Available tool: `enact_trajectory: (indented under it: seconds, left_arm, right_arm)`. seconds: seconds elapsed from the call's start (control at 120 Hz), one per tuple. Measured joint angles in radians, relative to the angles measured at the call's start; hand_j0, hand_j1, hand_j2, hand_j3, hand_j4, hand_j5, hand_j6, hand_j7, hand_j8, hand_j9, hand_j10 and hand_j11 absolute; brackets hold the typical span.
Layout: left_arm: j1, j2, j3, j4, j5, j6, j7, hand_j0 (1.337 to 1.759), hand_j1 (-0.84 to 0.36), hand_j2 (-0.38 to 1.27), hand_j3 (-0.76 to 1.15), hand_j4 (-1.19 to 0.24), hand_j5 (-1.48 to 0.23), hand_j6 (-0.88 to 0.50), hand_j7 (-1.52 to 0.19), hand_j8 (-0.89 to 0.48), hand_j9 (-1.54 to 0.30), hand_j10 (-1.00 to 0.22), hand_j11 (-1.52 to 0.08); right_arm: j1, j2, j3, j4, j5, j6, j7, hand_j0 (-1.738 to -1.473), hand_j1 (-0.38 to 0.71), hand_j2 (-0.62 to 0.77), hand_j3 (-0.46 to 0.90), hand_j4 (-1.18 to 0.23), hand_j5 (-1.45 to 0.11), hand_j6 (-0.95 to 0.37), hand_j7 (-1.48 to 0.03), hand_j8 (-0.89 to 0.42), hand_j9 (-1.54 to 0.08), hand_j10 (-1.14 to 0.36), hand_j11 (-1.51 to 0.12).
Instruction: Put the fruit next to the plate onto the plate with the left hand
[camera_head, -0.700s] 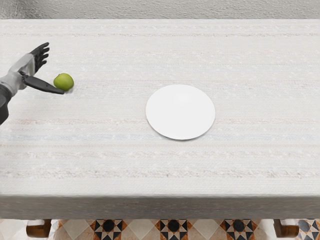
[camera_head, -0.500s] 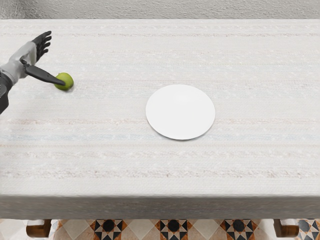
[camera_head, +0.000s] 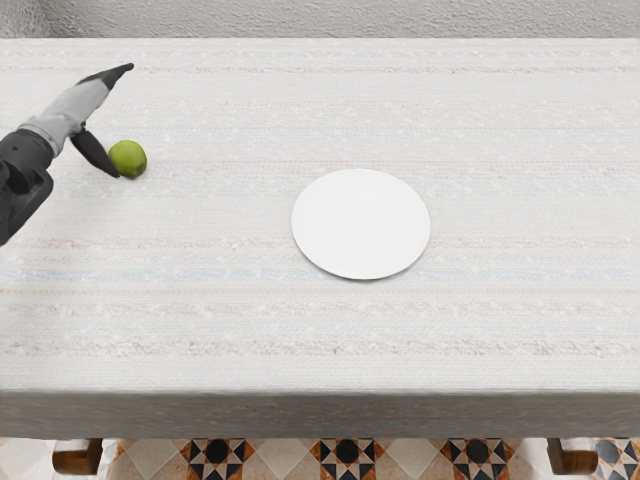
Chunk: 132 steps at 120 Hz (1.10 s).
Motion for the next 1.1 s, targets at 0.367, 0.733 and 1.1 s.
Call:
enact_trajectory:
  seconds: [0.367, 0.733, 1.1]
  left_arm:
    - [-0.187, 0.054, 0.223, -0.214, 0.107, 0.006, 0.000, 1.658, 0.33, 0.01, 0.00, -0.02, -0.02, -0.02, -0.02, -0.02, -0.02, -0.02, -0.02]
    - [-0.218, 0.061, 0.268, -0.287, -0.009, -0.099, 0.000, 1.658, 0.33, 0.01, 0.00, -0.02, -0.02, -0.02, -0.02, -0.02, -0.02, -0.02, -0.02]
    - [-0.266, 0.062, 0.368, -0.289, 0.000, -0.116, 0.000, 1.658, 0.34, 0.00, 0.00, -0.01, -0.01, -0.02, -0.01, -0.01, -0.01, -0.01, -0.01]
  right_arm:
    - [-0.004, 0.000, -0.001, -0.001, 0.000, 0.000, 0.000, -1.658, -0.35, 0.00, 0.00, 0.00, 0.00, 0.00, 0.00, 0.00, 0.00, 0.00, 0.00]
    - [-0.004, 0.000, -0.001, -0.001, 0.000, 0.000, 0.000, -1.658, -0.35, 0.00, 0.00, 0.00, 0.00, 0.00, 0.00, 0.00, 0.00, 0.00, 0.00]
    - [-0.004, 0.000, -0.001, -0.001, 0.000, 0.000, 0.000, -1.658, -0.35, 0.00, 0.00, 0.00, 0.00, 0.00, 0.00, 0.00, 0.00, 0.00, 0.00]
